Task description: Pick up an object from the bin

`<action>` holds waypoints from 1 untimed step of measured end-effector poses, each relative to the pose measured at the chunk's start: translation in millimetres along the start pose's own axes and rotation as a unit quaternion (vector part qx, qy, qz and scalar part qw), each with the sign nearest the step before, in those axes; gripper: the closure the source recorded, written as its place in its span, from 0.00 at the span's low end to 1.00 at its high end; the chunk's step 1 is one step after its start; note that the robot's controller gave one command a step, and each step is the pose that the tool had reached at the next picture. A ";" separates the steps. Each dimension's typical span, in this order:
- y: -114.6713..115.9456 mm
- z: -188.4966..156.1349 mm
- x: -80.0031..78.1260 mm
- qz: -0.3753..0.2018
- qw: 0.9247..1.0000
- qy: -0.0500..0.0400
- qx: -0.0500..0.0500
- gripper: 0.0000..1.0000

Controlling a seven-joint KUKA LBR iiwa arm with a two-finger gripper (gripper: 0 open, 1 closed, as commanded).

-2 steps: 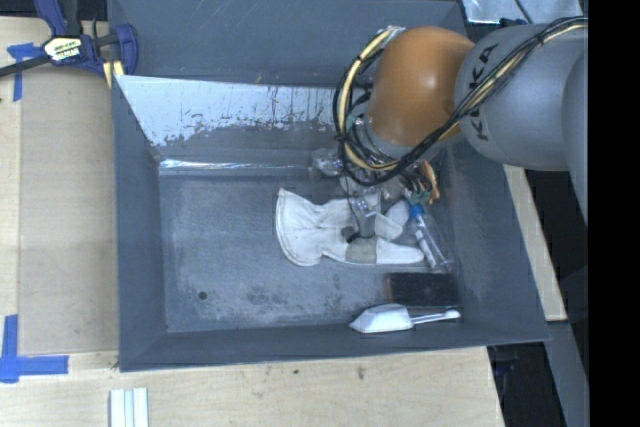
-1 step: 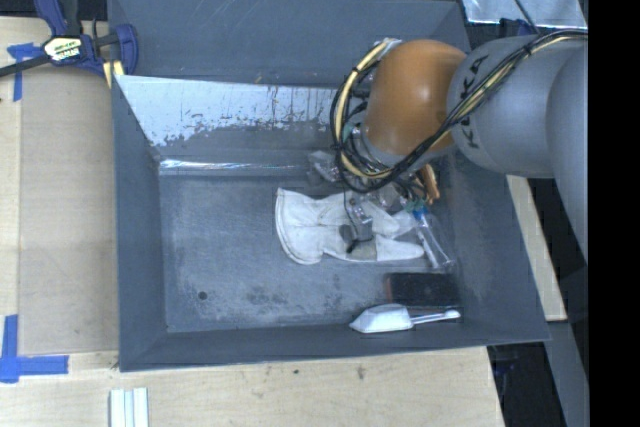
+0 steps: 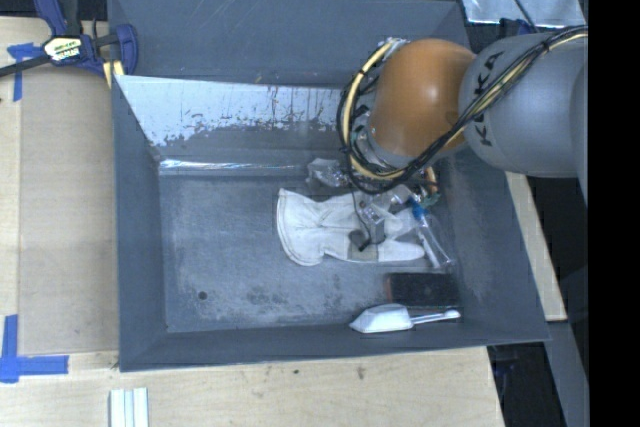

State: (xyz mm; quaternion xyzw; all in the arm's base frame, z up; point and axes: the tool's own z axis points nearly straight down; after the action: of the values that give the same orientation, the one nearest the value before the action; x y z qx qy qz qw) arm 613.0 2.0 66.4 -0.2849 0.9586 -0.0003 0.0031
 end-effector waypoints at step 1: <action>11.6 -5.3 16.3 -0.094 0.996 0.001 -0.001 1.00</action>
Offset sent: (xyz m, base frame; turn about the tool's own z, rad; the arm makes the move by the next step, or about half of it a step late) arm 0.0000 0.0000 0.0000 0.0000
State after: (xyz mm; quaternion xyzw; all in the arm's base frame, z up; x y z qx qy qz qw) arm 593.0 2.8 71.6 -0.3740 0.9274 0.0002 0.0021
